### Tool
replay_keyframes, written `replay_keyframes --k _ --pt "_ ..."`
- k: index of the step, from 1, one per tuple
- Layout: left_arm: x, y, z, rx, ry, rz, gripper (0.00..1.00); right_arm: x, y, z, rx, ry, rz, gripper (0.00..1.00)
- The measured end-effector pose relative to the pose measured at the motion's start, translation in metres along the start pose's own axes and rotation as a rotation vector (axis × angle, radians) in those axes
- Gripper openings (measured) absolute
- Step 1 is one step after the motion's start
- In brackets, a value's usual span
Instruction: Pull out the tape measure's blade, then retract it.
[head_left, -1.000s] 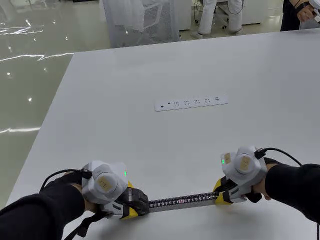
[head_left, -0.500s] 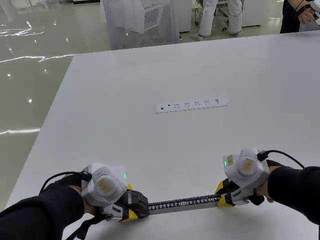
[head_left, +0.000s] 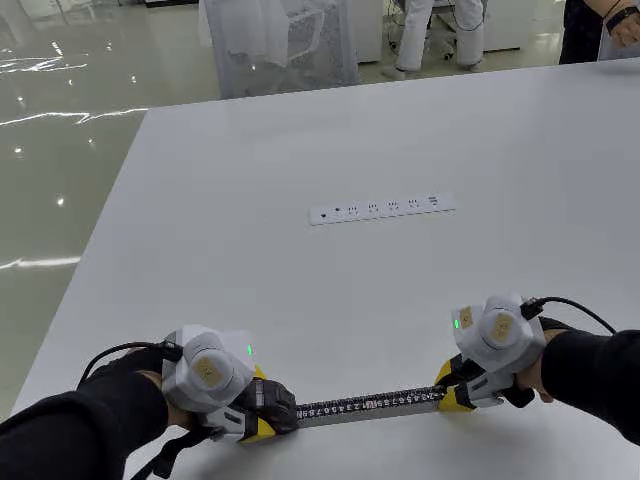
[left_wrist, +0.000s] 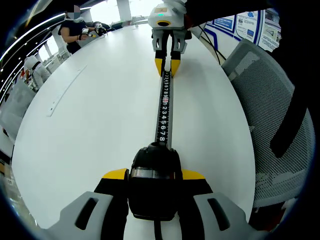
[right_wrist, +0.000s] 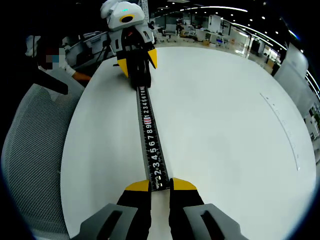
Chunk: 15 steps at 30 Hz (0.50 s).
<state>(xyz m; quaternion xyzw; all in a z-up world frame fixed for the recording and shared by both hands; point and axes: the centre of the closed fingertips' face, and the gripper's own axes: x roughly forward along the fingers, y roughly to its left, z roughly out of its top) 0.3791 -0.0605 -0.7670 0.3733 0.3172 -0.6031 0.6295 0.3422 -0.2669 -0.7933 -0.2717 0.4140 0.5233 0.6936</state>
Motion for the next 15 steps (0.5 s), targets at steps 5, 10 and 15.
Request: replay_keyframes --k 5,10,15 --pt "-0.0001 -0.0002 0.0003 -0.001 0.000 0.000 0.32 -0.0013 -0.0002 -0.0021 0.004 -0.002 0.001 0.08" --pt "0.0000 0.0000 0.0002 -0.002 0.000 0.000 0.32 -0.0027 -0.0002 -0.0044 0.006 -0.001 0.000 0.08" --pt "-0.0002 0.0004 0.0002 -0.001 0.001 0.001 0.32 -0.0041 -0.0016 -0.0067 0.010 -0.001 0.000 0.08"
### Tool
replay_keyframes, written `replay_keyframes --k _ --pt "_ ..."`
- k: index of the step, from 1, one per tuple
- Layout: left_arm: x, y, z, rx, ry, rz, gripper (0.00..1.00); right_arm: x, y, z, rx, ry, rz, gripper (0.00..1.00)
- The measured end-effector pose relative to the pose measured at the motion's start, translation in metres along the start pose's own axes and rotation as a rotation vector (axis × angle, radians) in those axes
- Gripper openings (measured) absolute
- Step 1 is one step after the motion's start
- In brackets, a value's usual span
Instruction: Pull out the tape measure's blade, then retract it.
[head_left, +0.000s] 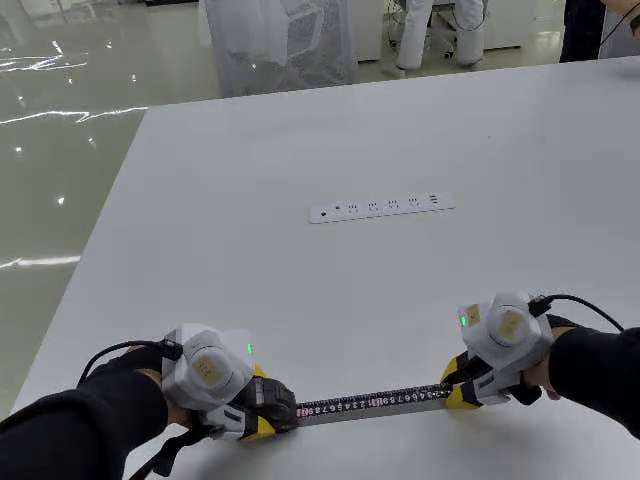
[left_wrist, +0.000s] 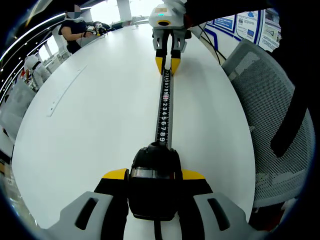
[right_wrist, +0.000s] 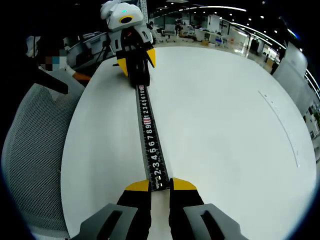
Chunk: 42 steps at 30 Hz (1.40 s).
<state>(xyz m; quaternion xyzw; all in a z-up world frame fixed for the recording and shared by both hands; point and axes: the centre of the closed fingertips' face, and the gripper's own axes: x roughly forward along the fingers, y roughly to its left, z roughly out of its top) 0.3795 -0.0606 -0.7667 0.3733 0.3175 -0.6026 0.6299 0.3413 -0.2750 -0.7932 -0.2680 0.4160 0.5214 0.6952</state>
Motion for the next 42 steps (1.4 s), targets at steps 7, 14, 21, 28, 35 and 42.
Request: replay_keyframes --k 7,14,21,28,35,42 --pt "0.000 0.000 0.000 0.000 0.000 0.001 0.32 -0.002 -0.001 -0.003 0.003 0.000 -0.002 0.08" --pt "0.000 0.000 0.000 0.000 0.001 0.001 0.32 -0.004 -0.002 -0.005 0.007 0.004 -0.004 0.08" --pt "0.000 0.000 0.000 0.001 0.001 0.003 0.32 -0.006 -0.002 -0.008 0.013 0.004 -0.007 0.08" --pt "0.000 0.000 0.000 0.001 0.001 0.005 0.32 -0.007 -0.003 -0.010 0.018 0.003 -0.009 0.08" --pt "-0.001 -0.001 0.000 0.000 0.002 0.005 0.32 -0.009 -0.004 -0.012 0.024 -0.001 -0.013 0.08" --pt "-0.001 0.000 0.000 -0.002 0.002 0.004 0.32 -0.010 -0.005 -0.015 0.027 -0.001 -0.016 0.08"
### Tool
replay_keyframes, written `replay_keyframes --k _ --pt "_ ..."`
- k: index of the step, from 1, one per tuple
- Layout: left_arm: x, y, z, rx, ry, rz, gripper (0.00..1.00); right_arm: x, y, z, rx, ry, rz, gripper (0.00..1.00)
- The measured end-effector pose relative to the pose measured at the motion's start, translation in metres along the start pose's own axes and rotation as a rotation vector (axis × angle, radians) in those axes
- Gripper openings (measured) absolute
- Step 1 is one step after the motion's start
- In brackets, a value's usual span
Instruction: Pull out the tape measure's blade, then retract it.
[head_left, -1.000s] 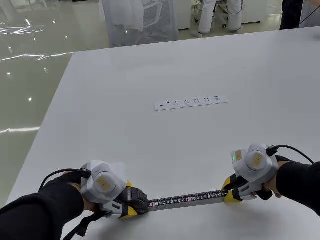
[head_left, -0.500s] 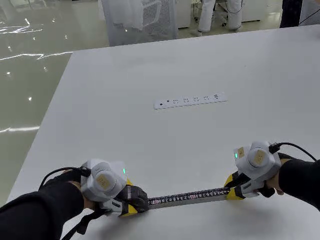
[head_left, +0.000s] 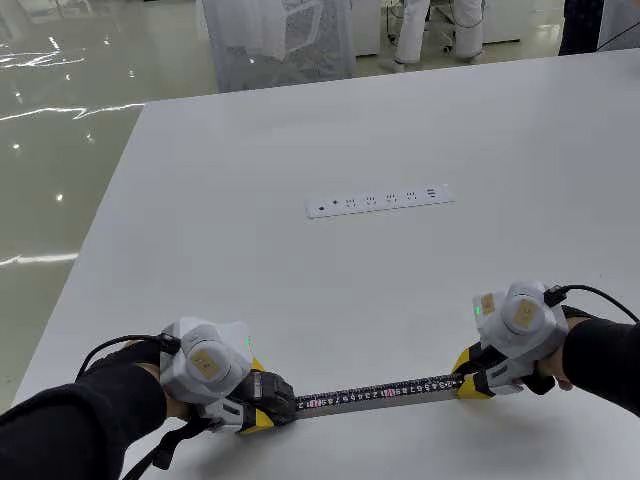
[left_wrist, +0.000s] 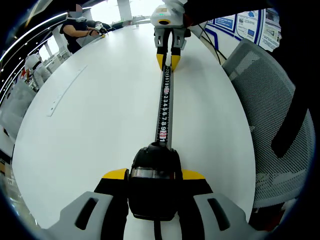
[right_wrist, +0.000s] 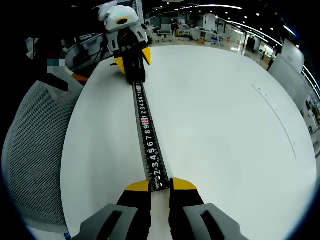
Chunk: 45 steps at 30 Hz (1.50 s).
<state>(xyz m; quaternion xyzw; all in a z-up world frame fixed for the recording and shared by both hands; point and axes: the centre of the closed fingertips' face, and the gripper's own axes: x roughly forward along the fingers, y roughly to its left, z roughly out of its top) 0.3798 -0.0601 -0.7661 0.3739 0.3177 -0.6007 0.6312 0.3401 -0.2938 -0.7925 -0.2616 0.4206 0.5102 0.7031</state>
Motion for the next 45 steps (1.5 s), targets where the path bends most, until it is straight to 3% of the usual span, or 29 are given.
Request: replay_keyframes --k 45 --pt "0.000 0.000 0.000 -0.005 0.001 0.001 0.32 -0.008 -0.002 -0.012 0.027 -0.007 -0.008 0.08"
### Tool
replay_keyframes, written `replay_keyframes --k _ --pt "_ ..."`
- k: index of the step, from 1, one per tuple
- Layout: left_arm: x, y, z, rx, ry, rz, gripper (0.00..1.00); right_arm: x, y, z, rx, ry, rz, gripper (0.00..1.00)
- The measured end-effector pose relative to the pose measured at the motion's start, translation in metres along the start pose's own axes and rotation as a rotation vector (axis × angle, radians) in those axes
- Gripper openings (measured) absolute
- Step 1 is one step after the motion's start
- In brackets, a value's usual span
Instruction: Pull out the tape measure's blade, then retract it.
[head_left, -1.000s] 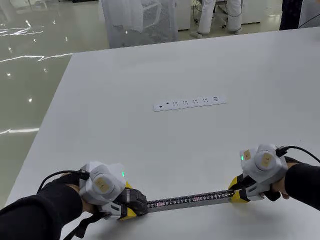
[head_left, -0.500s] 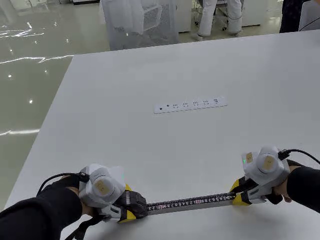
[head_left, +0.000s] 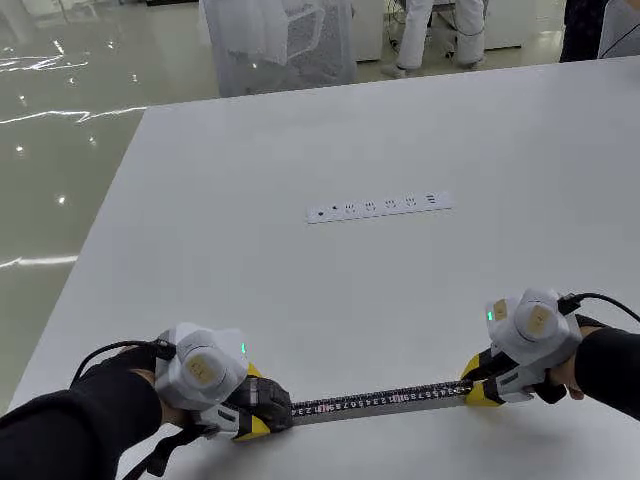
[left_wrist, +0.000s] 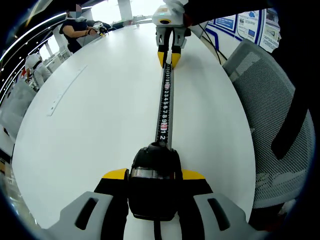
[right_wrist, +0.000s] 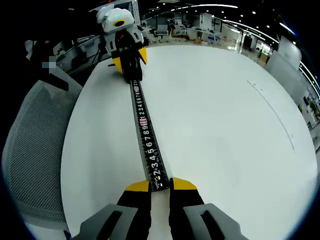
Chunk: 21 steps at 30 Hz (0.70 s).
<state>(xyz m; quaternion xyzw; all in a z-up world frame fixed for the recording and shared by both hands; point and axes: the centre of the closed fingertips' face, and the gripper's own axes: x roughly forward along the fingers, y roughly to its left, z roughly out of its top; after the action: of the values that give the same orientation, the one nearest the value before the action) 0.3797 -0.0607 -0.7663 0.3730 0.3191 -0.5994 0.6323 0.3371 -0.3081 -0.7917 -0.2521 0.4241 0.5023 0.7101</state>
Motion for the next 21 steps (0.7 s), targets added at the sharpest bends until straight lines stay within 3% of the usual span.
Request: replay_keyframes --k 21 --pt "-0.0005 -0.0007 0.0010 0.001 -0.006 -0.011 0.32 0.0018 -0.0003 0.0013 0.019 0.029 -0.035 0.10"
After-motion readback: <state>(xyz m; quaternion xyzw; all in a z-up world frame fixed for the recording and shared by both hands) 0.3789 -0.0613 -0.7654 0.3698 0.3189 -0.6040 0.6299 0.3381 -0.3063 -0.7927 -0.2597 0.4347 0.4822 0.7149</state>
